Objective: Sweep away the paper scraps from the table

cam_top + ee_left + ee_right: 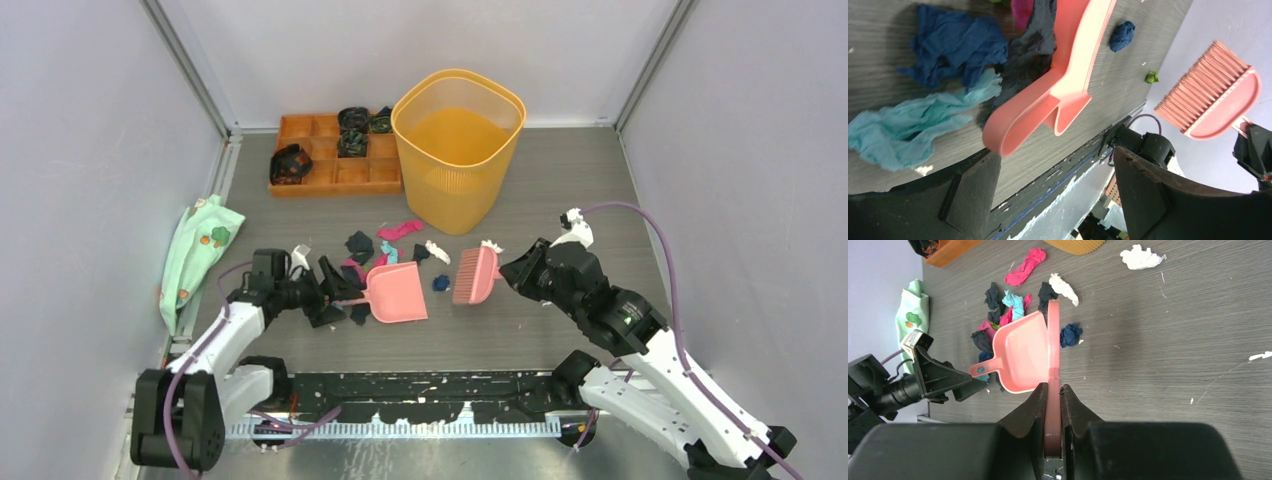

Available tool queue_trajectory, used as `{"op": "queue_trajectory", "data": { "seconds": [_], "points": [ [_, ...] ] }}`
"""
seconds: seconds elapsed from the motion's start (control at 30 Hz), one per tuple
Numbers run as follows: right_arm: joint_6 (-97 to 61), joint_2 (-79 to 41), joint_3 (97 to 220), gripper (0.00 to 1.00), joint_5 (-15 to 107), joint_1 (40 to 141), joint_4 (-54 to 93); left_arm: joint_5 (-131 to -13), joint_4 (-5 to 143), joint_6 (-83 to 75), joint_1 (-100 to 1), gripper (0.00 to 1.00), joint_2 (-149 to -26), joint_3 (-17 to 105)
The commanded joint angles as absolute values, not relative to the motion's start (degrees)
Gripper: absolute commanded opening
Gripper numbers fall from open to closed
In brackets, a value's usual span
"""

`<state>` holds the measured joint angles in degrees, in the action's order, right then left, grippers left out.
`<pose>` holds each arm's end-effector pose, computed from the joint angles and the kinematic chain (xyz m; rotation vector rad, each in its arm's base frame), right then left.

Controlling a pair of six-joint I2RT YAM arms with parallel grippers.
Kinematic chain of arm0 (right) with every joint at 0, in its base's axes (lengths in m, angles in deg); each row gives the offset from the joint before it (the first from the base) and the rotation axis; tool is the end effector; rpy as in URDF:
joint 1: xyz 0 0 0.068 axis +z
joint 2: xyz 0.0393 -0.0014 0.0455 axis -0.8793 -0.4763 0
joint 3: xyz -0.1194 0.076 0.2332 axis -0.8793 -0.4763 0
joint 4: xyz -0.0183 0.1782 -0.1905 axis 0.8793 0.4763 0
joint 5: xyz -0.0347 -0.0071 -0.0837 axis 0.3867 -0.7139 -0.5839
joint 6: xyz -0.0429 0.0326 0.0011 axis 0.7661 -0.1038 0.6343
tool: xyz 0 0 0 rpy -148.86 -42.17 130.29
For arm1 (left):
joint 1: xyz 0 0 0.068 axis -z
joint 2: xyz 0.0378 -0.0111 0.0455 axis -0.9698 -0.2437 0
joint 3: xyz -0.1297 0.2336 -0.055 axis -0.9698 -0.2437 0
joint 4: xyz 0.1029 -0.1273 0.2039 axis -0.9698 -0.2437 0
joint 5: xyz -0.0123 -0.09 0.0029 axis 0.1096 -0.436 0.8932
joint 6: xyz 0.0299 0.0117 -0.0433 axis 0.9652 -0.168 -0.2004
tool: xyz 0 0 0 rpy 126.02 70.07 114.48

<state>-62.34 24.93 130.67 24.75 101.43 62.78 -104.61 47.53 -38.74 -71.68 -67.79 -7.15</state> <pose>0.1052 0.0767 0.3191 0.3599 2.1726 0.6654 0.1639 -0.0355 0.1596 -0.6489 2.5454 -1.2450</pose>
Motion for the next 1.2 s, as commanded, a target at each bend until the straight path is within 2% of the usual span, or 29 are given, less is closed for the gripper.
{"op": "queue_trajectory", "data": {
  "seconds": [0.0,0.4,1.17],
  "points": [
    [-61.88,23.90,130.80,0.01,24.80,101.33,58.60,-112.45,58.28,-38.34,-72.29,0.83,-72.74,-5.90],
    [-61.98,20.99,129.52,0.00,25.64,101.28,55.59,-114.11,63.34,-35.78,-72.24,0.74,-79.77,-5.20],
    [-62.45,17.06,126.97,0.00,27.98,101.02,52.36,-111.99,84.42,-40.30,-72.18,0.73,-88.87,-10.74]
  ]
}}
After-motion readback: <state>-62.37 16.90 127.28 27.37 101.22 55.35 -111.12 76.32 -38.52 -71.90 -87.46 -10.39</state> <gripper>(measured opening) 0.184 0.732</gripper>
